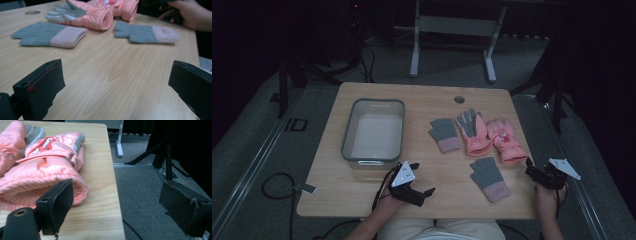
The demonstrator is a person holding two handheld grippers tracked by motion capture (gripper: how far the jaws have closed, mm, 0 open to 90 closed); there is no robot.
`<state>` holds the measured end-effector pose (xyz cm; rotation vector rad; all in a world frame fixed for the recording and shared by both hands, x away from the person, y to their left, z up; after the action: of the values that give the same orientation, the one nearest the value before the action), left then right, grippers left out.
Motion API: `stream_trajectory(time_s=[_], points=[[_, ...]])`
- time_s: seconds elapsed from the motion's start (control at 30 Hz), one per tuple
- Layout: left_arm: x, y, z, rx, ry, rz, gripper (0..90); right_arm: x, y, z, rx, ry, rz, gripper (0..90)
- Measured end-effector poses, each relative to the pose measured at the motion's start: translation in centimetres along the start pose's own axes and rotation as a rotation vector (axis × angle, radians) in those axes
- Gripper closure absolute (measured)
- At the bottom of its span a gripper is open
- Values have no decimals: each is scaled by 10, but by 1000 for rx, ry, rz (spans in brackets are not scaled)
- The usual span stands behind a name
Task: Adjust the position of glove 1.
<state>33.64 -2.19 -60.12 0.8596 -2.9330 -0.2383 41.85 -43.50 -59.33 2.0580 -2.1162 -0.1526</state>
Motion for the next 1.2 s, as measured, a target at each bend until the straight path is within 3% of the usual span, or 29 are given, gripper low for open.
stream_trajectory(time_s=[0.17, 0.77, 0.87, 1.2], points=[[-4, -1, 2, -16, 1, -25, 0, 1, -1, 1, -11, 1, 19, 123], [0, -2, 4, -27, -19, -19, 0, 2, -2, 3, -35, -24, 4, 138], [0, -2, 4, -32, -21, -21, 0, 4, -4, 5, -57, -47, 8, 138], [0, -1, 4, -26, -16, -29, 0, 4, 0, -5, -103, -54, 12, 138]])
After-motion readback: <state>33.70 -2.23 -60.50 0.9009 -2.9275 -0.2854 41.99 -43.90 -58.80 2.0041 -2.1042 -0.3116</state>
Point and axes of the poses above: each handheld gripper's, and its own axes: y roughly backward along the jaws, z roughly out of its underside, x roughly to its right, the point moved 10 cm from there along -y, roughly forward along the jaws, and after that the axes turned 11 degrees about x, right-handed, at the moved point
